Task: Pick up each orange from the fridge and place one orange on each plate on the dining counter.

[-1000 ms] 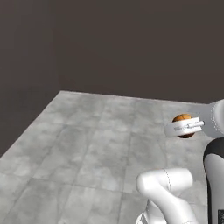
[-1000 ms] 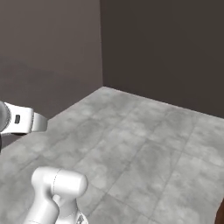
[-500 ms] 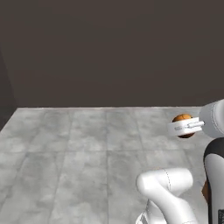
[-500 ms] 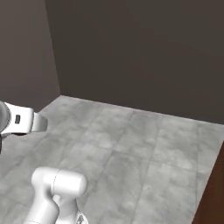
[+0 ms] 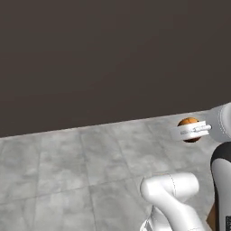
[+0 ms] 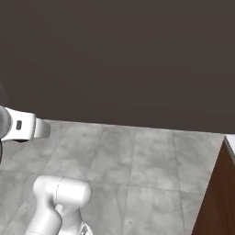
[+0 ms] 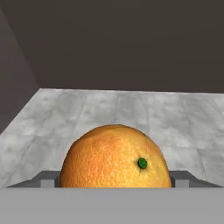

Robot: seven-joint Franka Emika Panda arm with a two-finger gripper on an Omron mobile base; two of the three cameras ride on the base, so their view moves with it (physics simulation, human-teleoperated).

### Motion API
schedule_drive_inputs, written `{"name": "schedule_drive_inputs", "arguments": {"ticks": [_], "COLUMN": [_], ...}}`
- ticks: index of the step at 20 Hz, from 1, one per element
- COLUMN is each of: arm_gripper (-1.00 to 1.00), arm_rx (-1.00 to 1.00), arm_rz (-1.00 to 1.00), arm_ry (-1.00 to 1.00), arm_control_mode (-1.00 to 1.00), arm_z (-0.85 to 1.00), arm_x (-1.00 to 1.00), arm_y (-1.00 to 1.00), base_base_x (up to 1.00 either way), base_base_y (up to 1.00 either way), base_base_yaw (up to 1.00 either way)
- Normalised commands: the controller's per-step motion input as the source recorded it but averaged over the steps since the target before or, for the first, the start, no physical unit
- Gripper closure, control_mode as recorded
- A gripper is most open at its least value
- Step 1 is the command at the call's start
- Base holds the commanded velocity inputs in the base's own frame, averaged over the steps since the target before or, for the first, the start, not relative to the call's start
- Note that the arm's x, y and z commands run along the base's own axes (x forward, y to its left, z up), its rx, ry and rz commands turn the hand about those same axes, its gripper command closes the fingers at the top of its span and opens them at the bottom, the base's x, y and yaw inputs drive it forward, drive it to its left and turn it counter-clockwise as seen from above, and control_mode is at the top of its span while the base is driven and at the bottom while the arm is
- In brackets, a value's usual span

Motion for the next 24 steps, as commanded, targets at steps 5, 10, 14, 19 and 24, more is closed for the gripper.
{"name": "schedule_drive_inputs", "arguments": {"ticks": [5,10,14,19,24], "arm_gripper": [1.00,1.00,1.00,1.00,1.00], "arm_rx": [0.00,0.00,0.00,0.00,0.00], "arm_rz": [0.00,0.00,0.00,0.00,0.00], "arm_ry": [0.00,0.00,0.00,0.00,0.00], "arm_control_mode": [1.00,1.00,1.00,1.00,1.00], "arm_z": [0.00,0.00,0.00,0.00,0.00], "arm_x": [0.00,0.00,0.00,0.00,0.00], "arm_y": [0.00,0.00,0.00,0.00,0.00], "base_base_x": [1.00,1.00,1.00,1.00,1.00], "base_base_y": [0.00,0.01,0.04,0.06,0.09], "base_base_yaw": [-0.40,-0.41,-0.44,-0.50,-0.53]}}
